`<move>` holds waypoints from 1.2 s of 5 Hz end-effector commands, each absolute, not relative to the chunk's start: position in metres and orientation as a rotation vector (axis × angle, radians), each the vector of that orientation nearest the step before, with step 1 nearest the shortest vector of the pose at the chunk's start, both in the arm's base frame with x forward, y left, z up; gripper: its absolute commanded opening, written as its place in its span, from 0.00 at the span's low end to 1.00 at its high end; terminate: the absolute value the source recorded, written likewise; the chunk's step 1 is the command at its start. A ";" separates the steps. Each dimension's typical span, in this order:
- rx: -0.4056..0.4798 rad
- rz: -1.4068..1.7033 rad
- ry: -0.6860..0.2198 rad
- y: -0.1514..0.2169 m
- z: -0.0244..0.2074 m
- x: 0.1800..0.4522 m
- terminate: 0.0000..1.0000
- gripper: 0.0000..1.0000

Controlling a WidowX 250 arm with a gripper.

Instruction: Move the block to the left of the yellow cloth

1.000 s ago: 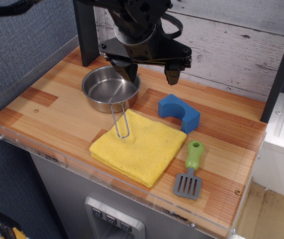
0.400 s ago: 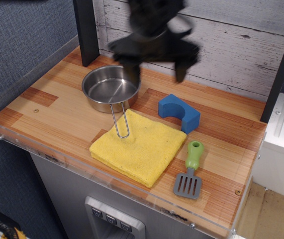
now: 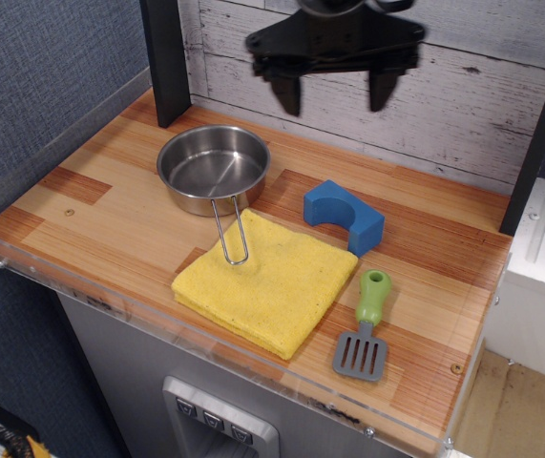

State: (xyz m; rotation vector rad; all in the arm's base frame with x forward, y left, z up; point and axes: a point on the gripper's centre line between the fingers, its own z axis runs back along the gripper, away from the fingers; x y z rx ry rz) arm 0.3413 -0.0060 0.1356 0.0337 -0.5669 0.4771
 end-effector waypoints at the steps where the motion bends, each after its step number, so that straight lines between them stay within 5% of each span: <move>1: -0.050 0.879 -0.494 0.016 0.130 0.337 0.00 1.00; 6: -0.020 0.905 -0.311 -0.031 0.052 0.350 0.00 1.00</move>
